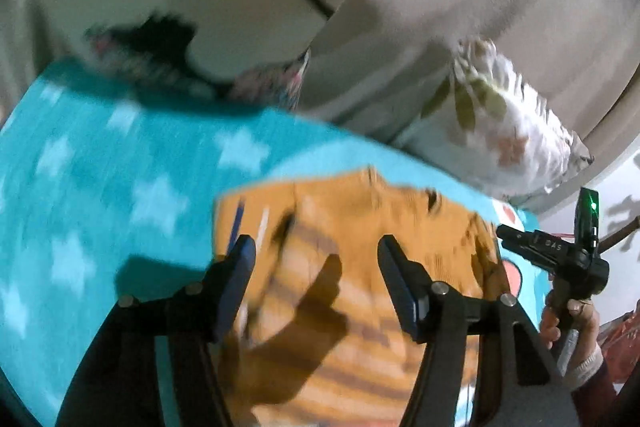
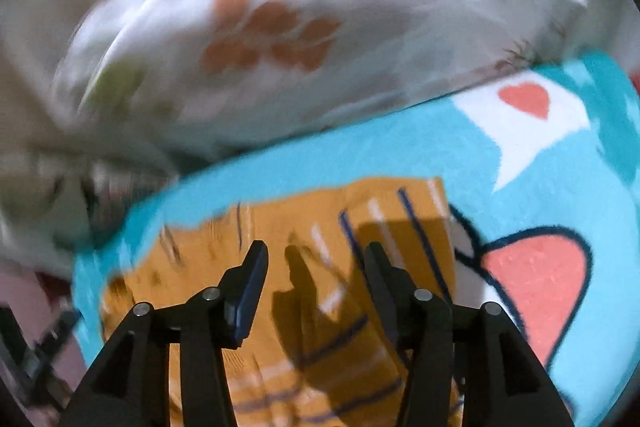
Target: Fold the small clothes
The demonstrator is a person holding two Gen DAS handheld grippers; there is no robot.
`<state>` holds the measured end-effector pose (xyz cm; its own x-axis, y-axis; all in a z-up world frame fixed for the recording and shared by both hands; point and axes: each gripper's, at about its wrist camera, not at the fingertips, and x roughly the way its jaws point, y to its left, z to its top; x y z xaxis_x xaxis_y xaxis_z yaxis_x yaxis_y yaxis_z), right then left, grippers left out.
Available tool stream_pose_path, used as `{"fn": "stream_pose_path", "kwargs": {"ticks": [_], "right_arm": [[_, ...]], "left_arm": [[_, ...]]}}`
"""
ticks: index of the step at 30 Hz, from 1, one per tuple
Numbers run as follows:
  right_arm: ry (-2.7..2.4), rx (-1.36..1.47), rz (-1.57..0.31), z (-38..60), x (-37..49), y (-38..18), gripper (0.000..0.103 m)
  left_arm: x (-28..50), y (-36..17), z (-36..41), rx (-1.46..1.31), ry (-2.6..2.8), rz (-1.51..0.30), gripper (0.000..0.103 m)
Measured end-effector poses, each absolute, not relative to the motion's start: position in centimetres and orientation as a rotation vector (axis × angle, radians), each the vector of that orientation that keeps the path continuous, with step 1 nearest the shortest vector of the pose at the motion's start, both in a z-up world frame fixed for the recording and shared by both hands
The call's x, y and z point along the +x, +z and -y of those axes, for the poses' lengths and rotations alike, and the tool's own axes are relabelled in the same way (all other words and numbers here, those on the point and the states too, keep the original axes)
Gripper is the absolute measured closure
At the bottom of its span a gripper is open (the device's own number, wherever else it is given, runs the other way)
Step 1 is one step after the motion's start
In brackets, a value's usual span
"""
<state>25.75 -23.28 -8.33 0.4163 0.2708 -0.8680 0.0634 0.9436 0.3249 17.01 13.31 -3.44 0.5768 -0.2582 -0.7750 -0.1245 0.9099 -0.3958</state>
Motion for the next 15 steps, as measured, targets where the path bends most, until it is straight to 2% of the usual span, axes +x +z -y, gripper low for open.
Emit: {"fn": "stream_pose_path", "kwargs": {"ticks": [8, 10, 11, 15], "right_arm": [[0.339, -0.032, -1.115, 17.9, 21.8, -9.7, 0.049], [0.348, -0.103, -1.125, 16.6, 22.1, -10.9, 0.076], [0.355, -0.151, -1.125, 15.9, 22.3, -11.6, 0.099], [0.304, -0.119, -1.067, 17.2, 24.2, -11.2, 0.1]], "left_arm": [[6.6, -6.1, -13.6, -0.489, 0.092, -1.034, 0.039], [4.5, -6.5, -14.0, -0.548, 0.143, -1.038, 0.039], [3.7, -6.6, -14.2, -0.571, 0.163, -1.037, 0.039], [1.4, -6.4, -14.5, -0.614, 0.23, -1.024, 0.039]]}}
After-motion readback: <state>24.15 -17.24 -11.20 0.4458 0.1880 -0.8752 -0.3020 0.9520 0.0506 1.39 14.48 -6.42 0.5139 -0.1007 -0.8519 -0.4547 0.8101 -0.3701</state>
